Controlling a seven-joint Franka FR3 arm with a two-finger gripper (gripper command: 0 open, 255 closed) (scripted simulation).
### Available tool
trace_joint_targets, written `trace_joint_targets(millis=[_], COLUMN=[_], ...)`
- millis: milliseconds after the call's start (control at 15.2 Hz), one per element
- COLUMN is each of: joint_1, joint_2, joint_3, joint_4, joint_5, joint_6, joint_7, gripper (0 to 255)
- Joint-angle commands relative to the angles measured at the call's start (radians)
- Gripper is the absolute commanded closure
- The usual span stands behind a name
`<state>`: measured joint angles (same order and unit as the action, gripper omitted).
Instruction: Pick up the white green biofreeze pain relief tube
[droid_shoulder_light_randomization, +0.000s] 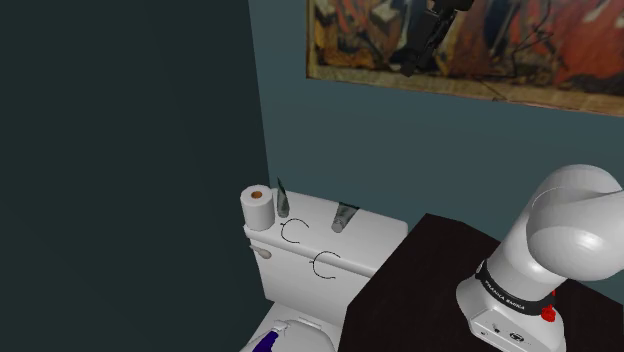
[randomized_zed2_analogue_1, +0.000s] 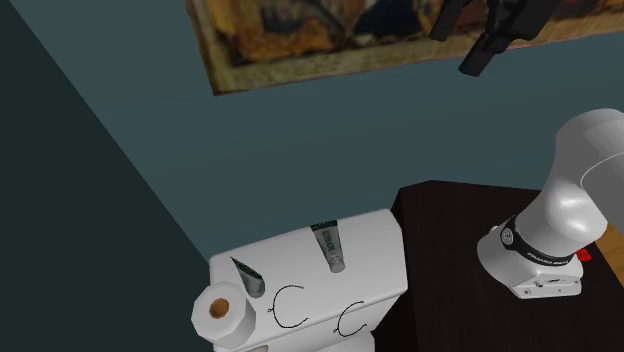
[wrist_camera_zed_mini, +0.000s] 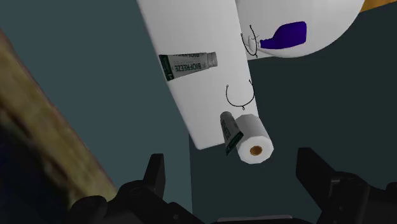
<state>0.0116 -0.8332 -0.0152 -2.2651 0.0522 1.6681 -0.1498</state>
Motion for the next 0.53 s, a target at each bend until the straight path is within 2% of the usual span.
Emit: trace_joint_targets(millis=[0, 462], joint_1=[0.0, -0.032], joint_2=[0.0, 0.155], joint_3=[0.0, 0.131], joint_4=[0.0, -0.051], joint_5=[0.0, 0.031], joint_6=[0.0, 0.175], joint_7=[0.0, 0.215], gripper=[0, 0])
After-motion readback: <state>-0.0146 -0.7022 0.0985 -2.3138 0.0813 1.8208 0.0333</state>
